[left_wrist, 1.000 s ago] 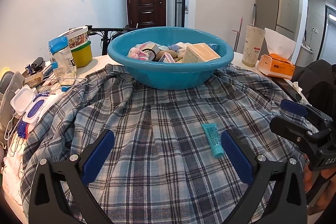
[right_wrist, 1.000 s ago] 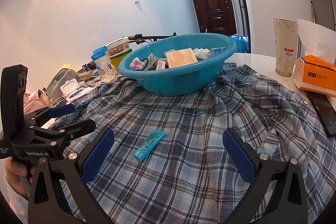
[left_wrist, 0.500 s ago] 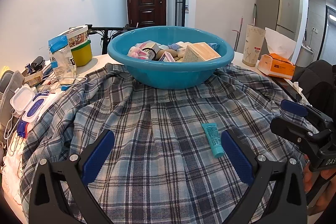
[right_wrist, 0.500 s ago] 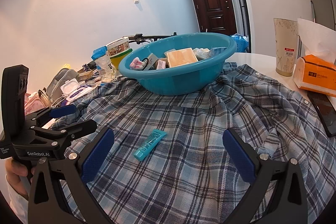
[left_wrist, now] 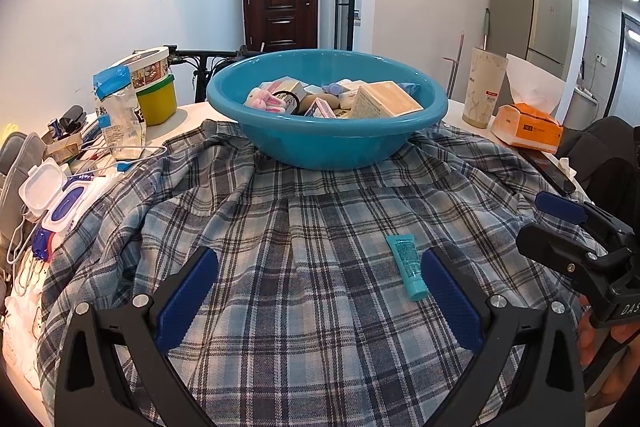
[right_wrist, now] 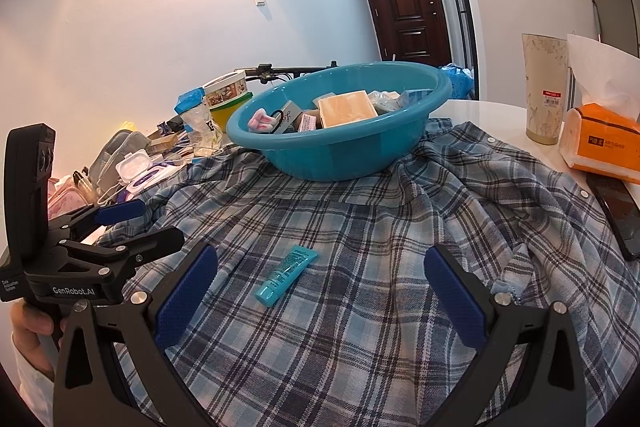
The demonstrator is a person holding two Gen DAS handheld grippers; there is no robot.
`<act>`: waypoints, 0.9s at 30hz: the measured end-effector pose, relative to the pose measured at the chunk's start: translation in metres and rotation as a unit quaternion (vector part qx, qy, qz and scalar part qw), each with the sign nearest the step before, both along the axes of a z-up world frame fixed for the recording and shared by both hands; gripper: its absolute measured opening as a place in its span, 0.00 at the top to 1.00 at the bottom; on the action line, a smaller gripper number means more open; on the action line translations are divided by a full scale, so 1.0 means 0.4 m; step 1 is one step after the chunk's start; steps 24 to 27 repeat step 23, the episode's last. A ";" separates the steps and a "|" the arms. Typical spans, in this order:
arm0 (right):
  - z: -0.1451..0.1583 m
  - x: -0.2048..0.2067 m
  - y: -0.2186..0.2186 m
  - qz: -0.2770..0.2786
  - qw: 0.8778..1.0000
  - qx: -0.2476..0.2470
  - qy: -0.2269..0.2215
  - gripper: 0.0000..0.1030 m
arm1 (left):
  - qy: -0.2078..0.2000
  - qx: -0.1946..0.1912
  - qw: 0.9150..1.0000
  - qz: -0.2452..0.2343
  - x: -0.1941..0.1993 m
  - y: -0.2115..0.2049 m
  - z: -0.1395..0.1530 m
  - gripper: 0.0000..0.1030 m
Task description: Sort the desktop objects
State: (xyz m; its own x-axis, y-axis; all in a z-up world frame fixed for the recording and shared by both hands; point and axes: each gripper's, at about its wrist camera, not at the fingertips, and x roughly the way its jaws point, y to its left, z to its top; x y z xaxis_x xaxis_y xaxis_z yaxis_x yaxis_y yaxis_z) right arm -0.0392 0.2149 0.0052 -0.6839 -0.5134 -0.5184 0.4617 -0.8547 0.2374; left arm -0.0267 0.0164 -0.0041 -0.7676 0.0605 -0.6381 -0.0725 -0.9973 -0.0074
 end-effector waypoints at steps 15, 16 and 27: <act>-0.008 -0.008 -0.002 -0.001 1.000 0.006 -0.007 0.00 | 0.001 0.002 1.000 0.005 -0.003 -0.008 0.009 0.00; -0.009 -0.009 -0.003 0.000 1.000 0.006 -0.007 0.00 | 0.004 0.001 1.000 0.004 -0.002 -0.007 0.011 0.00; -0.009 -0.010 -0.003 0.001 1.000 0.006 -0.008 0.00 | 0.003 0.004 1.000 0.005 -0.003 -0.005 0.017 0.00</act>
